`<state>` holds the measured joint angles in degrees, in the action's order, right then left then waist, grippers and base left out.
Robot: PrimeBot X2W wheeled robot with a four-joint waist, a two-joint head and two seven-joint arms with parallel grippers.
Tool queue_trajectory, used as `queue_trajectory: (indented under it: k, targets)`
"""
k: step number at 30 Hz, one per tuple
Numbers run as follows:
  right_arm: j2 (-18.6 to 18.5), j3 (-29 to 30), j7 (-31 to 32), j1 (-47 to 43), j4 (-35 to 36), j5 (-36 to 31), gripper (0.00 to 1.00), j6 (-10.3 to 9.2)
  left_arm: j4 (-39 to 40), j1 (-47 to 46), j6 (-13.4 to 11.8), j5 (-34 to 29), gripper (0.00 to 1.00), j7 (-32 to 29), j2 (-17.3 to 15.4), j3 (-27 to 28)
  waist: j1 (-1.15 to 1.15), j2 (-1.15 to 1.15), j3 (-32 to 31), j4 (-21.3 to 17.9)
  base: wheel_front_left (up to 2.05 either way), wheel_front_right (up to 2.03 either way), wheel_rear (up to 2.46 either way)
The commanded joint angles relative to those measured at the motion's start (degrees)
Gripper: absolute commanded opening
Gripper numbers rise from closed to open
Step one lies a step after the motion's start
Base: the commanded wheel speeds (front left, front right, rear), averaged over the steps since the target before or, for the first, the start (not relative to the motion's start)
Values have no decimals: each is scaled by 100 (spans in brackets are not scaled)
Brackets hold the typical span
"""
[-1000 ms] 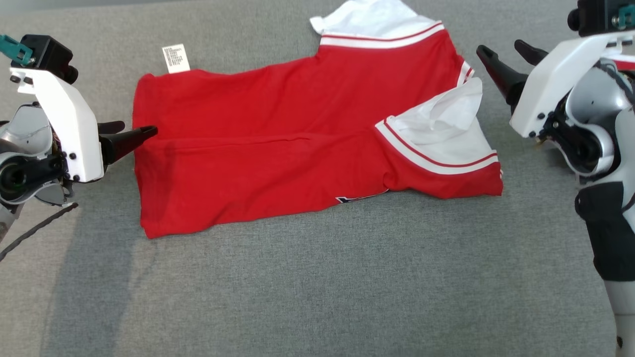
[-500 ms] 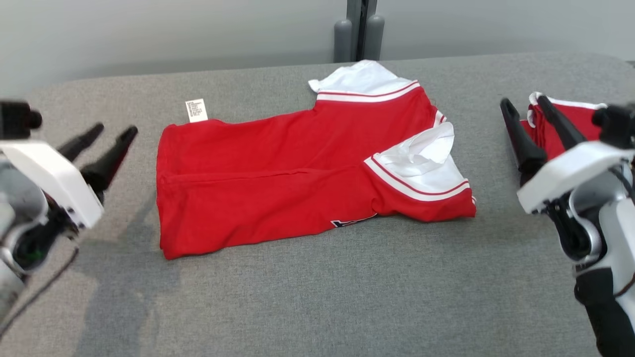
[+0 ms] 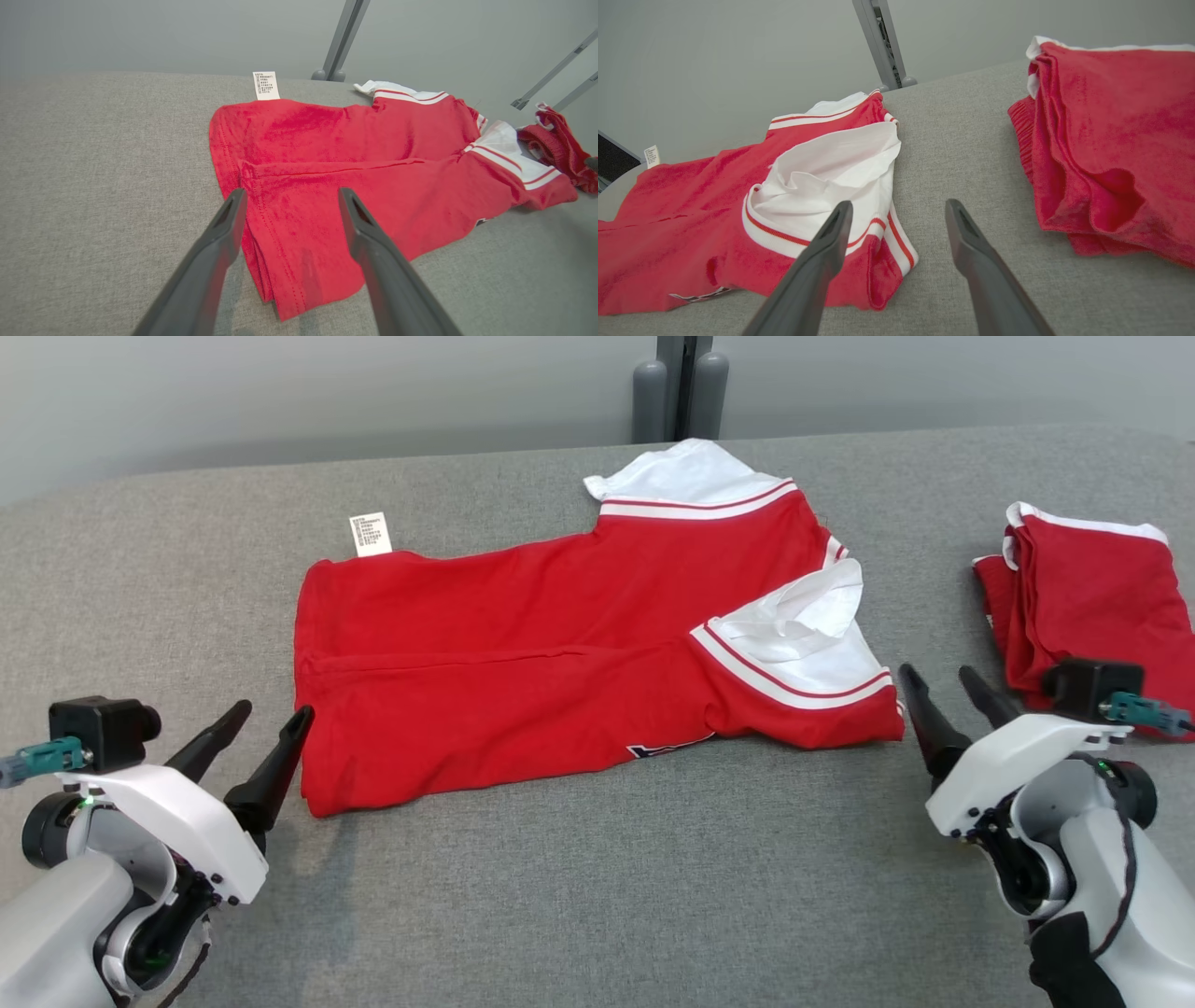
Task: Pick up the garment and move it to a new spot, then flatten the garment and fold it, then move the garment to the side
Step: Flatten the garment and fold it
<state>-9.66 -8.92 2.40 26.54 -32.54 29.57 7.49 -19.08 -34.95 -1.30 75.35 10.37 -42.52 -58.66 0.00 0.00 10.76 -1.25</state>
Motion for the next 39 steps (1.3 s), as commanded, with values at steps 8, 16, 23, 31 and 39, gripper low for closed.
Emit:
queue_trajectory:
  k: [8,16,23,31,39]
  targets:
    - [158,-129,191,354,-750,146,100,1,-361,225,-332,-265,100,365,330,106,0,0,171,88,0,0,0]
    - [240,-129,246,524,-1184,261,100,1,-980,396,-13,-242,100,383,892,134,0,0,200,119,0,0,0]
    - [298,-376,343,620,-1345,428,100,1,-1565,154,146,-230,100,-111,1181,-101,0,0,246,108,0,0,0]
    - [318,-671,341,706,-1477,605,44,1,-1896,112,420,-162,0,-514,1360,-269,0,0,265,60,0,0,0]
    - [228,-861,93,669,-1521,818,0,1,-1875,42,499,-195,0,-378,1299,-213,0,0,154,98,0,0,0]
